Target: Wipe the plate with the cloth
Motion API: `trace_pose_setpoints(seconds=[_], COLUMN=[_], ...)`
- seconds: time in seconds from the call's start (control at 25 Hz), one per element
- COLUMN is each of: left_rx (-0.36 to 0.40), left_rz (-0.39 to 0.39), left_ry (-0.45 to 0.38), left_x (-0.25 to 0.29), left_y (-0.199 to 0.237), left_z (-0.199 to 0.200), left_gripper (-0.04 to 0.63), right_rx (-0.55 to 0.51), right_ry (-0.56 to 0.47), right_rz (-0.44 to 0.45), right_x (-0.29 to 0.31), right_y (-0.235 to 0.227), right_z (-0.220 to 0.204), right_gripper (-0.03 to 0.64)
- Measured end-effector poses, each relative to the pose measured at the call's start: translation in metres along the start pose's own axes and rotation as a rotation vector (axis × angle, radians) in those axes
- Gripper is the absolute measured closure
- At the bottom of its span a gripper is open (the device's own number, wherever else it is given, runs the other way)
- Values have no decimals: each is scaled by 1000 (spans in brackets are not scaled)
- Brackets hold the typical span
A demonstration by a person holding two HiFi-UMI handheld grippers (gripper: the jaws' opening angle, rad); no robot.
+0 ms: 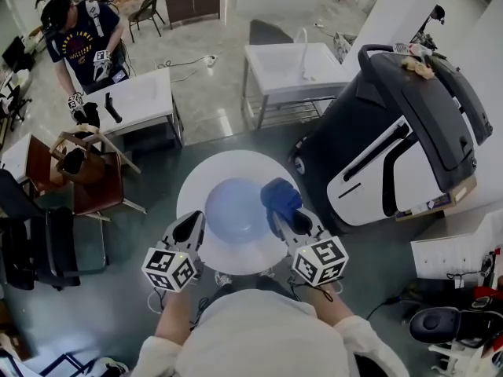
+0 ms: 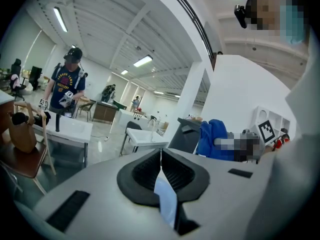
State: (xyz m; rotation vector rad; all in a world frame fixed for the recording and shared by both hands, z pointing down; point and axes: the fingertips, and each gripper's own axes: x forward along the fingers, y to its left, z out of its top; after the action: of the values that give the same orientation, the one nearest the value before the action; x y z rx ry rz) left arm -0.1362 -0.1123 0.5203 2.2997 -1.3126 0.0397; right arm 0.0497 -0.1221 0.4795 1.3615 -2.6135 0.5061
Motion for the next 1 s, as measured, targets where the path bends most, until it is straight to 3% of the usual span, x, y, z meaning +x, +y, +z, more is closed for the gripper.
trace_pose_setpoints(seconds=[1.0], left_rx=[-281], left_rz=[127], left_ry=[322], left_x=[51], left_y=[66], left_z=[-129], left_gripper=[561], right_rx=[18], right_ry=[88], right_rz=[21], right_x=[21], right_y=[-16], right_z=[-18], right_gripper=[526])
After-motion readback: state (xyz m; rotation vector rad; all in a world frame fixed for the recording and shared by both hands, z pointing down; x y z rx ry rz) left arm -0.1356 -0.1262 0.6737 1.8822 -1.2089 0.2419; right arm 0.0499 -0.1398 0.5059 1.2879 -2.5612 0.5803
